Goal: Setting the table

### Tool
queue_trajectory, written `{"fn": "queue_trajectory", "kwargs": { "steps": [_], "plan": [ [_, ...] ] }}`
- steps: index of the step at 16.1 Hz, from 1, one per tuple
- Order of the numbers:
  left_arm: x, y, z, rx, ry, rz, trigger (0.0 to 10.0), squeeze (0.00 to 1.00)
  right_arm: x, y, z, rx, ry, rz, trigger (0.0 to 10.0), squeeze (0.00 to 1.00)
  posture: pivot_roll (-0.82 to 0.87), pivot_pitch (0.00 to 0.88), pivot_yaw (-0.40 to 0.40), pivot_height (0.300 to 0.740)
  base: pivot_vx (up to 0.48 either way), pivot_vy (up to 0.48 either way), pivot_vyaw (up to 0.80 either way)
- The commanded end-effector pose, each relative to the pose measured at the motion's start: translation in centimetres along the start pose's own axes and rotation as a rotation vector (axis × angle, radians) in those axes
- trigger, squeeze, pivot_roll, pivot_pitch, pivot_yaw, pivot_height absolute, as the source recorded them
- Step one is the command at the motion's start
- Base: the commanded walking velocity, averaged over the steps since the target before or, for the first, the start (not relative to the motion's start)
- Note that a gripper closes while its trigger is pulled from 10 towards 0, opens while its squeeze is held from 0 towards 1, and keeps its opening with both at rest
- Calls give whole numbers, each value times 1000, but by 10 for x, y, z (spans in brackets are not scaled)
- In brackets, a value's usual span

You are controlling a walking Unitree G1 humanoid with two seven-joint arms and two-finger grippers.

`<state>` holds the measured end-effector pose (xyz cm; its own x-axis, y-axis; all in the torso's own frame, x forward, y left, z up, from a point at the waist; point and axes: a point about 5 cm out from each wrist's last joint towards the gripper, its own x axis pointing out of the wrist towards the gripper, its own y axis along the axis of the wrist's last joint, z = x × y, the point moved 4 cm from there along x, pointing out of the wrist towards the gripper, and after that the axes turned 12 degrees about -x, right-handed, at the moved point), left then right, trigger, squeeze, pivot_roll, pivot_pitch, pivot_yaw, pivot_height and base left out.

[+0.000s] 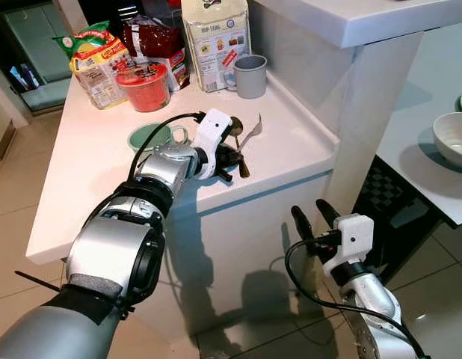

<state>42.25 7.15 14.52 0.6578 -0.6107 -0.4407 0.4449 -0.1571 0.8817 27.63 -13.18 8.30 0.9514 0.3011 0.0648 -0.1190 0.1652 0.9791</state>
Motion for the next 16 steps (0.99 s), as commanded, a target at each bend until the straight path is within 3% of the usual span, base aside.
{"fn": "queue_trajectory", "kwargs": {
  "steps": [1,5,13,16],
  "plan": [
    [2,-24,-1,-9,2,-93,0,0,2,5,-4,3,7,6,10000,0,-68,0,154,740,0,0,0],
    [3,-19,3,16,-21,-75,0,0,1,6,-3,6,5,-4,10000,0,-66,0,155,740,0,0,0],
    [0,11,4,54,-24,30,0,0,3,-5,-2,9,10,-30,10000,0,-53,0,148,740,0,0,0],
    [-9,29,-5,78,7,88,0,0,6,-7,0,8,15,-30,10000,0,-42,0,142,740,0,0,0]
  ]
}}
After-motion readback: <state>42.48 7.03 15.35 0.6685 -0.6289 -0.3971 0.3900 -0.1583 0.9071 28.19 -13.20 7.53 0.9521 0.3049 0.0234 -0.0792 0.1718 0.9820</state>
